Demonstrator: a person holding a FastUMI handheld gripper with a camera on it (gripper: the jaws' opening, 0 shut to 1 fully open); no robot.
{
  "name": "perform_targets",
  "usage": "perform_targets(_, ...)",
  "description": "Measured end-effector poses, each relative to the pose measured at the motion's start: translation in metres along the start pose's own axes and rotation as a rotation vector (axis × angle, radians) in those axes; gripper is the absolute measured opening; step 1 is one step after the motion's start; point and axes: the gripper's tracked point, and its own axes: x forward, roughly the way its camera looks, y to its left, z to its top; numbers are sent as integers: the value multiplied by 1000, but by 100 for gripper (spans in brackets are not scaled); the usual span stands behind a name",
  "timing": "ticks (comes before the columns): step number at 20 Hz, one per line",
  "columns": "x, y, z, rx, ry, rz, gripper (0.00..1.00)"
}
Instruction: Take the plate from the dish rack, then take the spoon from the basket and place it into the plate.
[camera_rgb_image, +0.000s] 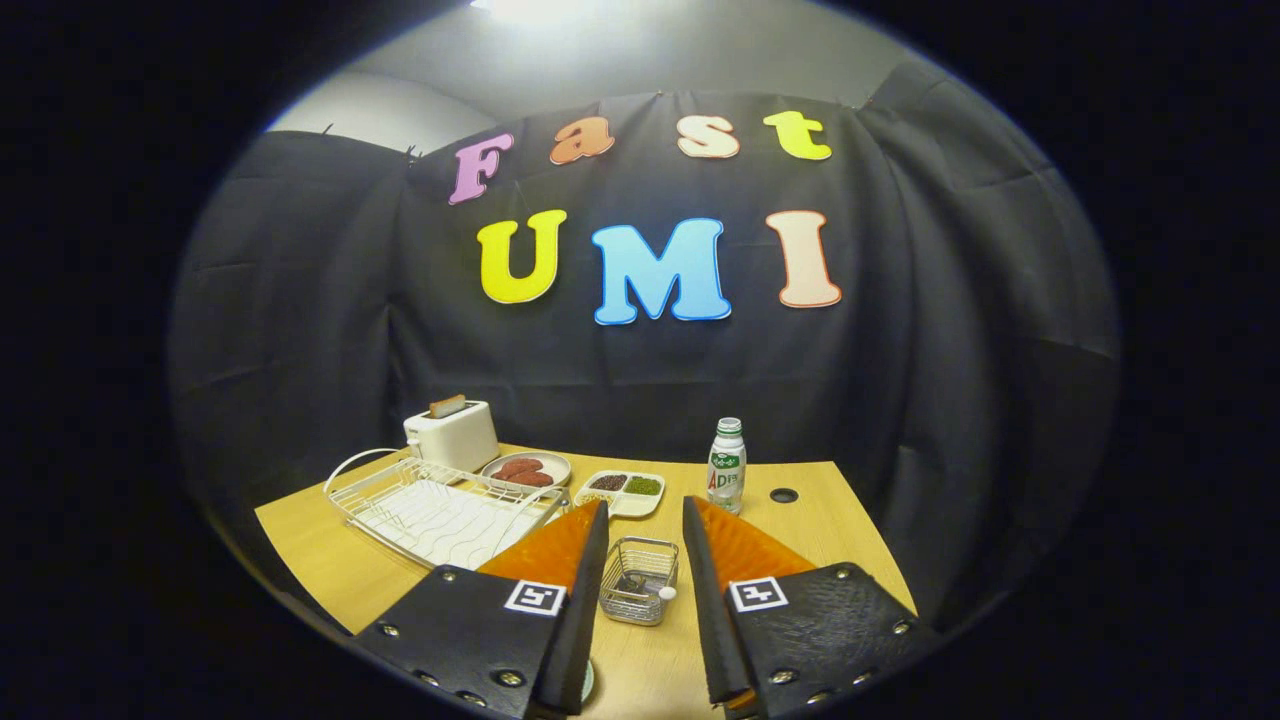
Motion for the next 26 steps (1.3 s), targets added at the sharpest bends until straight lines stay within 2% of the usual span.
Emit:
perform_targets(5,19,-11,-38,-35,-12,-34,45)
perform_targets(10,45,-9,-85,28,24,1,45)
perform_targets(18,85,-5,-113,51,13,3,45)
perform_targets(19,88,-1,-117,47,23,13,42)
perform_targets(20,83,-8,-114,28,15,-25,42)
perform_targets(21,82,-6,-108,23,6,-18,20)
perform_targets(26,90,4,-112,4,6,-16,22)
